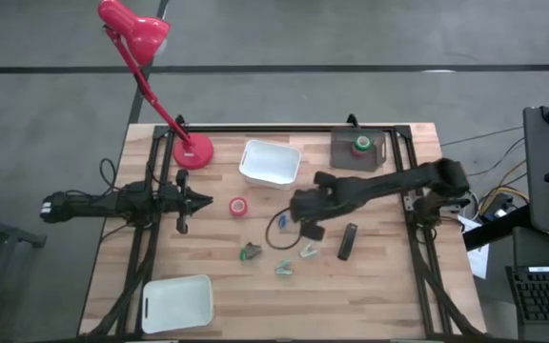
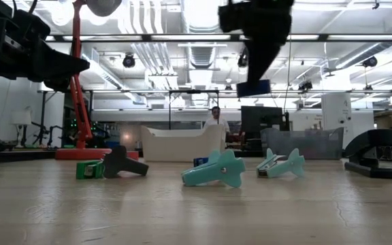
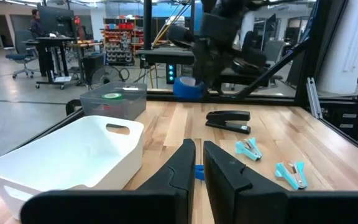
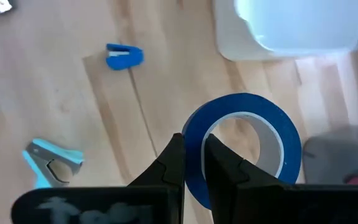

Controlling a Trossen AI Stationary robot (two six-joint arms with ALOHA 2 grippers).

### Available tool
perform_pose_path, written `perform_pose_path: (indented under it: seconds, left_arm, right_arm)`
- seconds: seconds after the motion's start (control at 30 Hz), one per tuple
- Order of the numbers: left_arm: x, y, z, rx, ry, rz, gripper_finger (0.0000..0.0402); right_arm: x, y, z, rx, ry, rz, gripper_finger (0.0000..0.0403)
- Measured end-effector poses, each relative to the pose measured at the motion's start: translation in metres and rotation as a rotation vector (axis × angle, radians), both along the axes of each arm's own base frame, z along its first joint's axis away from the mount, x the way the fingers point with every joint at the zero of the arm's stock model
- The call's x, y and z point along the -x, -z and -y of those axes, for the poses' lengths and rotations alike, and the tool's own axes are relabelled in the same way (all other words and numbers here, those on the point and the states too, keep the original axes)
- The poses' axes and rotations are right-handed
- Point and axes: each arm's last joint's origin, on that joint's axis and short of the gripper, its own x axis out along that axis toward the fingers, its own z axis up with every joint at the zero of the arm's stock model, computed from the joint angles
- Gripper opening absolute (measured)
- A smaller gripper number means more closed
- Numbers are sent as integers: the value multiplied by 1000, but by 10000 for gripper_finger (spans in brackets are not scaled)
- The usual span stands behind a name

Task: Pick and place Stapler, Stapler remover, tape
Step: Put the blue tape into the gray bin

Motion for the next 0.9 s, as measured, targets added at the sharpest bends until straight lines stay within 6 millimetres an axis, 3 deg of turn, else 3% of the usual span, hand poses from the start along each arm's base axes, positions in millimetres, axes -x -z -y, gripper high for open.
perform_pose_path:
  seconds: [0.4, 0.67, 0.9]
  left_arm:
    - [0, 0, 0, 0, 0, 0, 37]
    - [0, 0, 0, 0, 0, 0, 37]
    - [0, 0, 0, 0, 0, 0, 37]
  right_arm:
    - [74, -4, 59, 35, 301, 160, 29]
    - [107, 2, 113, 59, 513, 193, 29]
    - [120, 16, 157, 32, 559, 235, 29]
